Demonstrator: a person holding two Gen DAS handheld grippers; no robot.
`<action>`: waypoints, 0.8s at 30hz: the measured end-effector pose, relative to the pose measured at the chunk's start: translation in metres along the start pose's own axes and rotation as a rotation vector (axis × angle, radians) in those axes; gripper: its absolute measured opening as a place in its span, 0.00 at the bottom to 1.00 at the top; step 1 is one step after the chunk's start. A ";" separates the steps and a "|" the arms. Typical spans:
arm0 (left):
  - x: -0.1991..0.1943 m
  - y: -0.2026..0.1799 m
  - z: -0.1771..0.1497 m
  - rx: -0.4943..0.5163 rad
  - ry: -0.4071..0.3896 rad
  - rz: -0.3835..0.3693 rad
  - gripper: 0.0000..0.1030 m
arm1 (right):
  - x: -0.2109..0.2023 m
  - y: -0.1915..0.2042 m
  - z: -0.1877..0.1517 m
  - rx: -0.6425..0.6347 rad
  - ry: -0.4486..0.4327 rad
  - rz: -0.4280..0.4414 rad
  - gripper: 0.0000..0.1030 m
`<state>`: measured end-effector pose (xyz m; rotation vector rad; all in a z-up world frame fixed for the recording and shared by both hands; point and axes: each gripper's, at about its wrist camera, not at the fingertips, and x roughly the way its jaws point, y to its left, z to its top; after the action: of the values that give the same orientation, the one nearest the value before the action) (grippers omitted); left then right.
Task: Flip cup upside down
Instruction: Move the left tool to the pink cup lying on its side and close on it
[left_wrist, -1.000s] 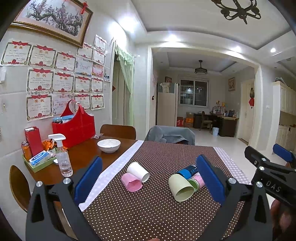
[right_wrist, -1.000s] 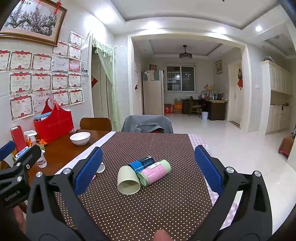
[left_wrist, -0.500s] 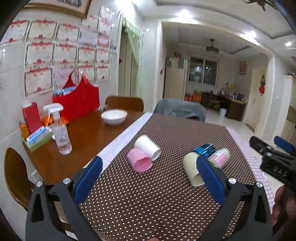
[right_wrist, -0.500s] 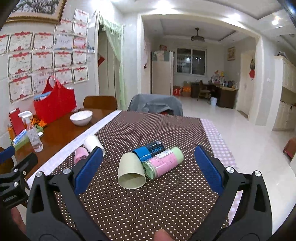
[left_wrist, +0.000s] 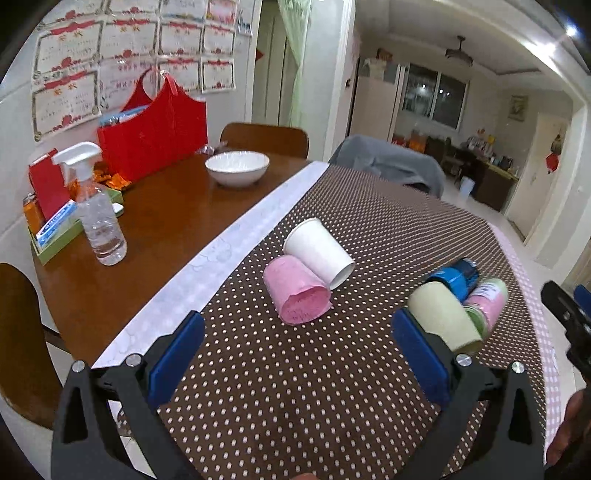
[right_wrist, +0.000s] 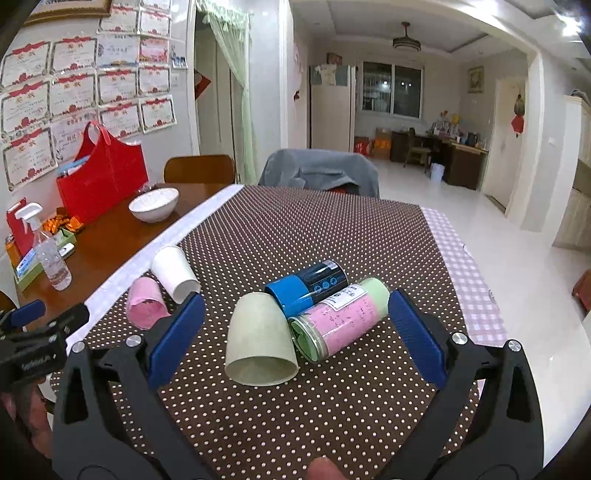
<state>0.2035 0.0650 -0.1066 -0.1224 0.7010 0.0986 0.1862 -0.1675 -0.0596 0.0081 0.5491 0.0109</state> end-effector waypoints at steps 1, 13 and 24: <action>0.009 -0.001 0.002 0.002 0.015 0.003 0.96 | 0.006 0.000 0.000 0.000 0.009 -0.001 0.94; 0.109 -0.009 0.016 0.037 0.174 0.074 0.96 | 0.067 -0.009 -0.008 0.009 0.126 -0.002 0.94; 0.170 -0.008 0.023 0.054 0.263 0.086 0.96 | 0.100 -0.017 -0.016 0.035 0.187 0.005 0.94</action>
<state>0.3482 0.0685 -0.1983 -0.0534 0.9708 0.1471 0.2635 -0.1827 -0.1255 0.0433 0.7363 0.0071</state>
